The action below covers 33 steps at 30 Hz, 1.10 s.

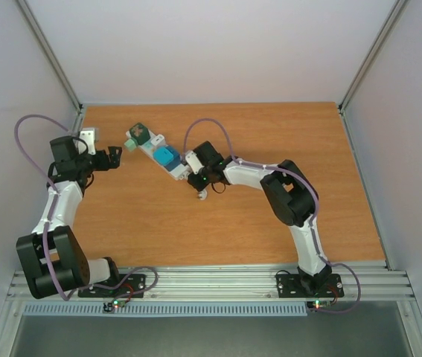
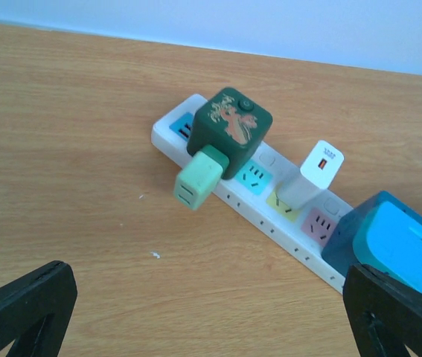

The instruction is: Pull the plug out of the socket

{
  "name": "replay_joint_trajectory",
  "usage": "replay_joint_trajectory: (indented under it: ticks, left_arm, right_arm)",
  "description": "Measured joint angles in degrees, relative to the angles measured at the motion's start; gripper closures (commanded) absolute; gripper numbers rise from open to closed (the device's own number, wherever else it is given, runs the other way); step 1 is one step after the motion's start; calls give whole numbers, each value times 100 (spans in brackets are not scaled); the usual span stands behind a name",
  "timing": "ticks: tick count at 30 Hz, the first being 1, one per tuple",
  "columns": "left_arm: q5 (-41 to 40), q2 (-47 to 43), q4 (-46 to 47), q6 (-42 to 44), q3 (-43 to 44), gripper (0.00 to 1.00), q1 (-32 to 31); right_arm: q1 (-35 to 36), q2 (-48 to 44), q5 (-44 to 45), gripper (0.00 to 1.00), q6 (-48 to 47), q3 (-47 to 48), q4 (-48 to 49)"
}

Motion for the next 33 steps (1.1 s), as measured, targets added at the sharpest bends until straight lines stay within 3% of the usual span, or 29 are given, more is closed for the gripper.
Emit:
replay_joint_trajectory:
  ticks: [8, 16, 33]
  left_arm:
    - [374, -208, 164, 44, -61, 0, 0]
    - [249, -208, -92, 404, 90, 0, 0]
    - [520, 573, -957, 702, 953, 0, -13]
  right_arm:
    - [-236, -918, -201, 81, -157, -1436, 387]
    - [-448, -1779, -337, 81, -396, -2673, 643]
    - [-782, -3501, -328, 76, -1132, -4544, 426]
